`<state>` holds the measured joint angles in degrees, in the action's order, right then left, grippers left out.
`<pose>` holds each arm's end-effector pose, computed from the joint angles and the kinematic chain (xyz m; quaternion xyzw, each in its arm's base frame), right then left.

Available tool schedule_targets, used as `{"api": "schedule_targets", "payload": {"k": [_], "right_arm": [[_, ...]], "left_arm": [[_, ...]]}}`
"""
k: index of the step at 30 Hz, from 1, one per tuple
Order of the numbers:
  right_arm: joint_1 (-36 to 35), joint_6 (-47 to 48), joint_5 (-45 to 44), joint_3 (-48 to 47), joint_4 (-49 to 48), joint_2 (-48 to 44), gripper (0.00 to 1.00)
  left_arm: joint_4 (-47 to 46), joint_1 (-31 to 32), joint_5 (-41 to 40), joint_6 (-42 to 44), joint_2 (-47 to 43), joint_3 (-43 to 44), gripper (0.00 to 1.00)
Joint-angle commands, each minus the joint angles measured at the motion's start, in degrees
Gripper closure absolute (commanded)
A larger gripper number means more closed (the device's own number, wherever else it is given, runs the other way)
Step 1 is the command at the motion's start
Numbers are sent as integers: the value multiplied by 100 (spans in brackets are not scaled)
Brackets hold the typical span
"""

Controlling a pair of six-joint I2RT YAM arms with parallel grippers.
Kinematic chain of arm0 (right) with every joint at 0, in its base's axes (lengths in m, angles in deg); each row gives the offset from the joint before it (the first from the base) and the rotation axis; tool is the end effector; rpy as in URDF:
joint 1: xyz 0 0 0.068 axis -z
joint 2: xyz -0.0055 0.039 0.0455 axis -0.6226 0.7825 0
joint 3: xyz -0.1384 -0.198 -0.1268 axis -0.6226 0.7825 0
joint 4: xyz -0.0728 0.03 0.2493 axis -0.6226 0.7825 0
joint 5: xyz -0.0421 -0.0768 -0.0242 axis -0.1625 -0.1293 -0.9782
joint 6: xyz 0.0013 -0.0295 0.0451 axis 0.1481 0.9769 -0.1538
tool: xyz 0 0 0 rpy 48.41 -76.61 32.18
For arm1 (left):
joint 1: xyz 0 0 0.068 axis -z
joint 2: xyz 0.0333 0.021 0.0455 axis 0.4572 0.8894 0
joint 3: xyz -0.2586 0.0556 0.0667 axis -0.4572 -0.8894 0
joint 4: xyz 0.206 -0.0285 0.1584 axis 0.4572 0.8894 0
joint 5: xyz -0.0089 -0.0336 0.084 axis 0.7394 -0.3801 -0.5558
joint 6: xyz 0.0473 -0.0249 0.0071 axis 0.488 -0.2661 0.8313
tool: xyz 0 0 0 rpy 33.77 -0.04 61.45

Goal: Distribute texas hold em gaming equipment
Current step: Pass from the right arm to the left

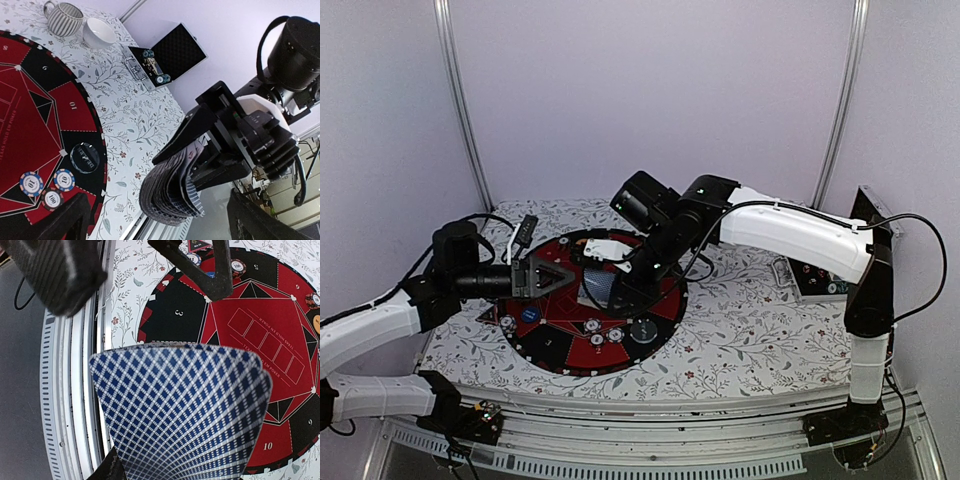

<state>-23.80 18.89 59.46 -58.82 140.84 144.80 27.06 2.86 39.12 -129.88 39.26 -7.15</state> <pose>0.1941 0.3927 0.3139 -0.6622 0.6856 0.2290 0.1976 0.1713 -0.1256 0.2639 0.1295 0.7725 -0.5475 0.2943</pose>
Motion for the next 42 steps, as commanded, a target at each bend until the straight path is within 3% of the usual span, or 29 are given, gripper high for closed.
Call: {"api": "schedule_targets", "payload": {"k": [1, 16, 24, 31, 42], "right_arm": [[-32, 58, -1, -4, -138, -192, 73], [-32, 76, -31, -57, -180, -123, 73], [-36, 76, -174, -66, -193, -92, 74], [-35, 67, -362, -125, -182, -22, 74], [-44, 133, -651, -286, -159, 112, 75]], "left_arm": [[-465, 88, 103, 62, 133, -49, 4], [-1154, 419, 112, 22, 1153, 105, 10], [-1063, 439, 230, 44, 1318, 118, 36], [-791, 491, 322, 124, 1526, 316, 47], [-651, 509, 633, 185, 1768, 499, 79]]}}
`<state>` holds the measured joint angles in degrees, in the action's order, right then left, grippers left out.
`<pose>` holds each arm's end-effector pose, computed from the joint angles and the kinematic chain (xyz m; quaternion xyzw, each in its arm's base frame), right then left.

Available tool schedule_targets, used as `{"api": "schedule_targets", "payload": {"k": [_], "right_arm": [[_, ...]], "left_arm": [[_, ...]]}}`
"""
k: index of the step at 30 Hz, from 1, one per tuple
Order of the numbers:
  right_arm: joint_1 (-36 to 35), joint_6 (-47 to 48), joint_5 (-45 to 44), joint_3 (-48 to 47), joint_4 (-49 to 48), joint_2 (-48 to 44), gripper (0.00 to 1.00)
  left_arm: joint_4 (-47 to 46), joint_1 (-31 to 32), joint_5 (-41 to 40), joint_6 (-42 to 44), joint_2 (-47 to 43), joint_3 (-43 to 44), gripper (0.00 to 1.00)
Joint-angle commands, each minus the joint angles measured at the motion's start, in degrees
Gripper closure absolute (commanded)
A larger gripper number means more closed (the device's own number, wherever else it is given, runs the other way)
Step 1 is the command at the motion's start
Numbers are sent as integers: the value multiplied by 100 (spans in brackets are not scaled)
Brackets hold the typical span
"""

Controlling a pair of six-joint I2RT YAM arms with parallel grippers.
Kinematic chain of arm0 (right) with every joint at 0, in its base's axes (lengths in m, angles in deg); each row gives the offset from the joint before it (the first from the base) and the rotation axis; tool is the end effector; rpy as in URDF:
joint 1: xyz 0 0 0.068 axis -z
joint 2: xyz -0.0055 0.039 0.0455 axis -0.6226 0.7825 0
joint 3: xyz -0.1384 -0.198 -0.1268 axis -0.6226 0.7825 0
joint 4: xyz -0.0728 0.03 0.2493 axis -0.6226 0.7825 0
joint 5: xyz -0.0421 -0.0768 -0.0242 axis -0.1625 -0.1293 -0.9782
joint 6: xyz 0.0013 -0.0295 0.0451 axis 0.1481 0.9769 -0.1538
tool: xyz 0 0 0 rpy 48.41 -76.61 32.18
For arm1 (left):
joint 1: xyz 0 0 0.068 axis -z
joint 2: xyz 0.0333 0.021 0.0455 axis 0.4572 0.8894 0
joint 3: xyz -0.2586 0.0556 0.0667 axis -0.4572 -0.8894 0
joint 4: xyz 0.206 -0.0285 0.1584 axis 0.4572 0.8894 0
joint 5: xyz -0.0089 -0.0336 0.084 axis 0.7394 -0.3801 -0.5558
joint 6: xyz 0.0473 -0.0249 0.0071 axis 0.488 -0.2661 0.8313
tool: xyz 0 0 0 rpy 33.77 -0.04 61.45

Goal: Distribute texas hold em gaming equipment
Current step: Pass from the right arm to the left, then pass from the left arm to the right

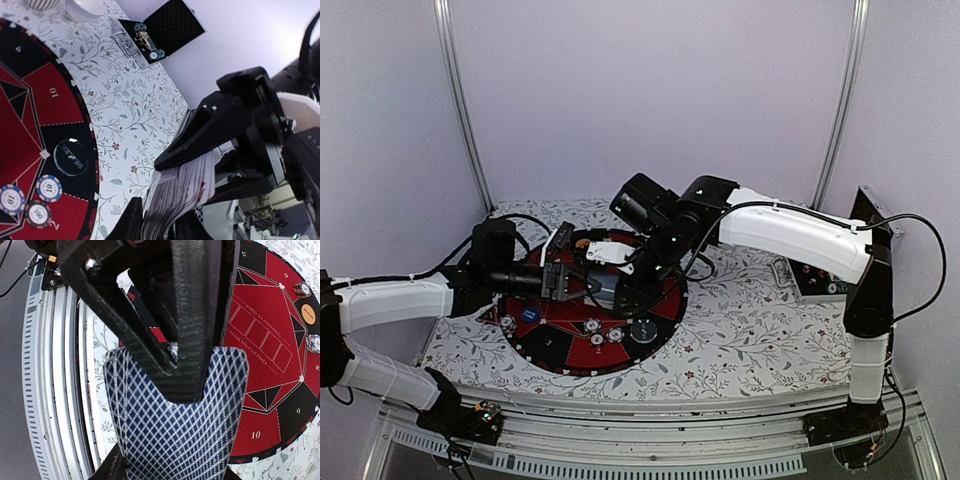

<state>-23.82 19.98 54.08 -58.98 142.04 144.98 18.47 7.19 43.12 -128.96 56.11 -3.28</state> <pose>0.1965 0.3906 0.3116 -0.6645 0.6945 0.1823 0.2070 0.2021 -0.1683 0.2378 0.1719 0.7766 -0.5615 0.2280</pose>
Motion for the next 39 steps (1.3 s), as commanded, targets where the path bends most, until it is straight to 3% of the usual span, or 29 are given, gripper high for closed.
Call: {"api": "schedule_targets", "payload": {"k": [1, 4, 10, 17, 20, 23, 26, 30, 35, 39], "right_arm": [[-41, 27, -121, -271, -285, 104, 75], [-42, 44, -170, -272, -306, 123, 76], [-43, 54, -256, -192, -393, 93, 76], [25, -95, -486, 536, -1168, -541, 1], [238, -230, 134, 955, -1771, -1105, 1], [649, -515, 1413, 1645, -2713, -1804, 1], [1004, -1146, 2599, 2276, -3797, -2260, 1], [1089, -2128, 3463, 3029, -5377, -2506, 0], [1083, -3078, 3624, 3093, -5926, -2192, 23], [1006, -3362, 3974, 2981, -6156, -1921, 32]], "left_arm": [[208, 76, 253, 94, 89, 123, 84], [208, 85, 298, 109, 111, 115, 100], [129, 94, 201, 104, -60, 16, 100], [-304, 87, -557, 114, -905, -249, 100], [-444, 77, -590, 204, -1210, -308, 100], [-481, 79, -404, 364, -1397, -309, 100], [-530, 84, -362, 521, -1634, -309, 100], [-744, 109, -525, 786, -2092, -300, 100], [-905, 157, -598, 978, -2385, -309, 100], [-925, 197, -621, 1047, -2373, -277, 100]]}}
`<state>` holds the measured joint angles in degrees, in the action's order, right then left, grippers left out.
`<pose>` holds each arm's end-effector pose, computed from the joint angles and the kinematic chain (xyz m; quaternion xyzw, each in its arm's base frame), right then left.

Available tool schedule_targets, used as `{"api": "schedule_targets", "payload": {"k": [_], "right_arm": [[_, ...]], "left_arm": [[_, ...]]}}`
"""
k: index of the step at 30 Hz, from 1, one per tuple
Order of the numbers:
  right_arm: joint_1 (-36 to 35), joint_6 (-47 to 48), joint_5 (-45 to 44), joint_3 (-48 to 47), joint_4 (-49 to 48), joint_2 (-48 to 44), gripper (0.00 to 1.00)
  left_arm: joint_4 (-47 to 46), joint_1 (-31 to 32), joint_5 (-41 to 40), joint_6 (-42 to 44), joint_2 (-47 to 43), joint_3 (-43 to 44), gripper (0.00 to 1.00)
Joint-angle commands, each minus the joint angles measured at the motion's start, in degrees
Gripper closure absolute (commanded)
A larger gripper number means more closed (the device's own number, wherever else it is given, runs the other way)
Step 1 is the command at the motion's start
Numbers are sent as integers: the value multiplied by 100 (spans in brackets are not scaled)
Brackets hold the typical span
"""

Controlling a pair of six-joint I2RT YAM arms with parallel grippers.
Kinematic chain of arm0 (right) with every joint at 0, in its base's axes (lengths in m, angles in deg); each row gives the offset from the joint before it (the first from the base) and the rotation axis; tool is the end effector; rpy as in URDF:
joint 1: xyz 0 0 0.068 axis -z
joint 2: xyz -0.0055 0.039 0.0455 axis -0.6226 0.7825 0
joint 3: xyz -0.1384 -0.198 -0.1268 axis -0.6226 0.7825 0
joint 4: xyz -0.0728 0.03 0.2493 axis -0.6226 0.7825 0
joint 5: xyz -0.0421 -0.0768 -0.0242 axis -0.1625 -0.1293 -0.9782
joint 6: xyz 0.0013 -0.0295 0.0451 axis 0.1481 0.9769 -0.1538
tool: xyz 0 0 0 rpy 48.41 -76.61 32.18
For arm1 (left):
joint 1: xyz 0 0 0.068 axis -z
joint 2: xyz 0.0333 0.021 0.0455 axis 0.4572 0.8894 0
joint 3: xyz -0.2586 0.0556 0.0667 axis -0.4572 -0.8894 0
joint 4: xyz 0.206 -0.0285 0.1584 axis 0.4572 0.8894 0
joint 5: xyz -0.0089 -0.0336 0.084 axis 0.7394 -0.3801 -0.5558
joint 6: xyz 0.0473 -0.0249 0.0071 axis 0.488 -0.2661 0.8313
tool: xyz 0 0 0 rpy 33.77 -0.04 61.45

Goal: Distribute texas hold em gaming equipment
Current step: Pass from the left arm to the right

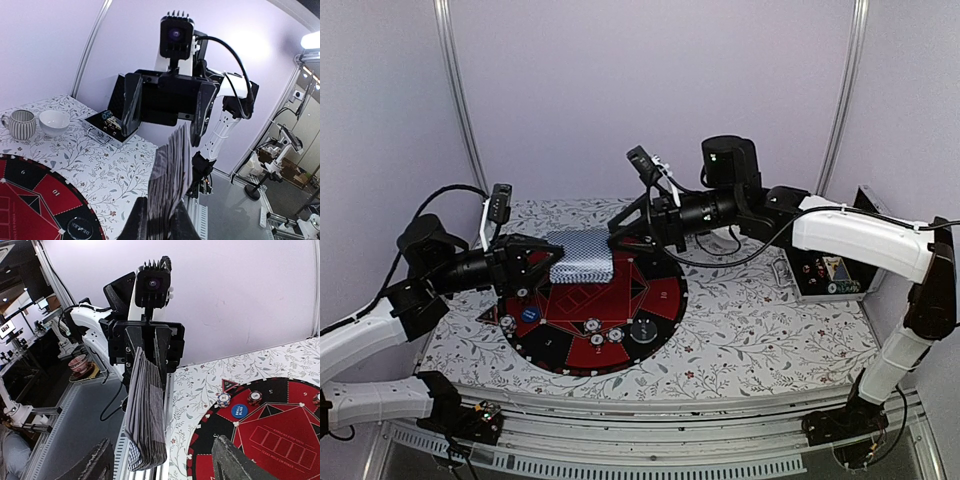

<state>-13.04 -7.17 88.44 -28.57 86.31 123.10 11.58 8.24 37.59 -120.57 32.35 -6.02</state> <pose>0.2210 0.3198 0.3733 -0.5079 0.5646 0.5425 0.3591 0.1447 -0.1302 0.3200 0.2654 0.6218 -0.5716 0.4651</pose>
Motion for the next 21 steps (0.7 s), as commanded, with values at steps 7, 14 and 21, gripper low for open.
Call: {"api": "schedule_targets", "payload": {"k": [7, 14, 21], "right_arm": [[-311, -452, 669, -400, -285, 754, 46], [-312, -416, 725, -443, -184, 746, 75], [-305, -214, 533, -592, 295, 716, 97]], "left_arm": [[-548, 107, -34, 223, 83, 18, 100], [-470, 121, 33, 289, 133, -13, 100], [-18, 153, -370, 753, 62, 49, 74]]}}
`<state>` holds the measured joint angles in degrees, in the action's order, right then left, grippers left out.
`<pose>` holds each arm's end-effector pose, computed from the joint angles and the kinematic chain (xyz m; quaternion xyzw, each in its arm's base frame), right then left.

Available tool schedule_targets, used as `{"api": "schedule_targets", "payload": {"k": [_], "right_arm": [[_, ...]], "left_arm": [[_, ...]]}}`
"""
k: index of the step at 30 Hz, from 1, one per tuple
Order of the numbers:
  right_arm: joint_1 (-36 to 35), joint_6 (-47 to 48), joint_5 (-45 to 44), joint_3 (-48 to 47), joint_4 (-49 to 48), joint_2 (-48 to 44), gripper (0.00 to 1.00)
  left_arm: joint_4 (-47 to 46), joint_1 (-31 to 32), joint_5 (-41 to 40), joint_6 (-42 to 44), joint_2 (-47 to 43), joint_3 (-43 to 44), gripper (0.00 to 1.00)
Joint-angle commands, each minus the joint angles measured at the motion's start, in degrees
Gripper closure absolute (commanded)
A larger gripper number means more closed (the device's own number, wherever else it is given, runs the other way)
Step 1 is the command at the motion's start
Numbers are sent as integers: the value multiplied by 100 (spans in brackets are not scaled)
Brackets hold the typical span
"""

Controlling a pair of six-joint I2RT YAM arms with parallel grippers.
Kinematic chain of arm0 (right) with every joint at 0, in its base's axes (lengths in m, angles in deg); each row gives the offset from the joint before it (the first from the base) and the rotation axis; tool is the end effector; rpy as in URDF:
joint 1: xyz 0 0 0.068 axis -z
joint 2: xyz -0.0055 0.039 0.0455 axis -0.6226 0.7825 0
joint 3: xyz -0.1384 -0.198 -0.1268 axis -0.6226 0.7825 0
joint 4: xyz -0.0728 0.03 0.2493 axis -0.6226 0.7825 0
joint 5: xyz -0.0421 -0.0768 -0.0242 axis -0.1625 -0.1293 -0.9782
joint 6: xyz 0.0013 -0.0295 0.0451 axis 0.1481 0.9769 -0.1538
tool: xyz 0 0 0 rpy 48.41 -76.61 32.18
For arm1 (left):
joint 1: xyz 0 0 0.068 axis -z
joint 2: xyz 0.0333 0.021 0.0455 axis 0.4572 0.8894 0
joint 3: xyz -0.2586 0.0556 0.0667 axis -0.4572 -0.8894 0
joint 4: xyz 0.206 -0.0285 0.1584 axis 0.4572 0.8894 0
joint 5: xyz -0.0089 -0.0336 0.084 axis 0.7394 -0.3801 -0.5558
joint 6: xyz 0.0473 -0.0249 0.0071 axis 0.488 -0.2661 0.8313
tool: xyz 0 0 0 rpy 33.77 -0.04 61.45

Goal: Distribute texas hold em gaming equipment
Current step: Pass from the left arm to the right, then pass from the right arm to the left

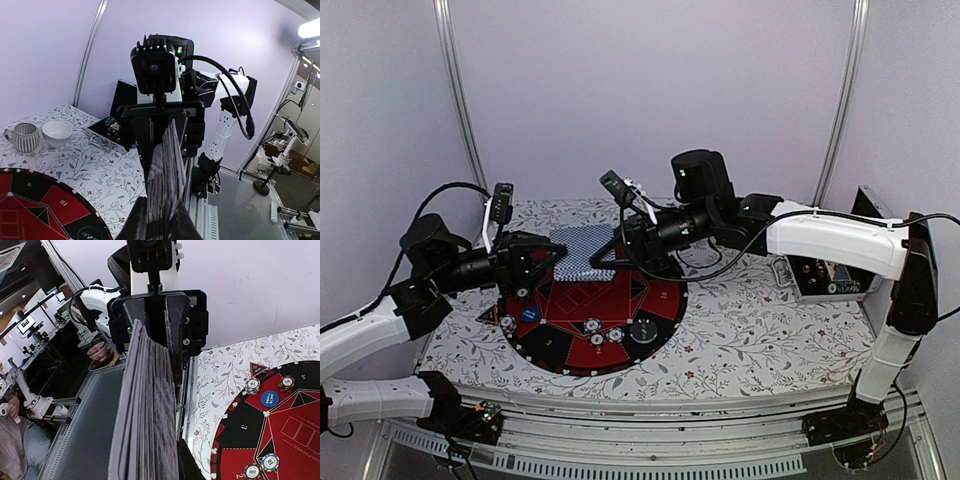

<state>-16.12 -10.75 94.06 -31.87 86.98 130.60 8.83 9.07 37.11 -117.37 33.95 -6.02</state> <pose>0.2191 0.3571 0.3426 -0.5203 0.5685 0.5791 0.2661 0.1473 -0.1352 0.3200 0.2859 0.6059 -0.5615 0.4857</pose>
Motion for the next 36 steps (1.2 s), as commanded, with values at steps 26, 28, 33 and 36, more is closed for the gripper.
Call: {"api": "schedule_targets", "payload": {"k": [26, 28, 33, 36], "right_arm": [[129, -649, -874, -1045, 1486, 568, 98], [132, -682, -860, -1063, 1480, 585, 98], [124, -731, -743, -1099, 1469, 631, 98], [128, -752, -681, -1117, 1455, 647, 98]], "left_arm": [[3620, 2520, -5488, 7356, 593, 1724, 2], [3436, 2537, -5696, 7550, 684, 1642, 2], [3151, 2549, -5932, 7888, 839, 1454, 2], [3026, 2549, -5904, 7898, 885, 1389, 2]]}}
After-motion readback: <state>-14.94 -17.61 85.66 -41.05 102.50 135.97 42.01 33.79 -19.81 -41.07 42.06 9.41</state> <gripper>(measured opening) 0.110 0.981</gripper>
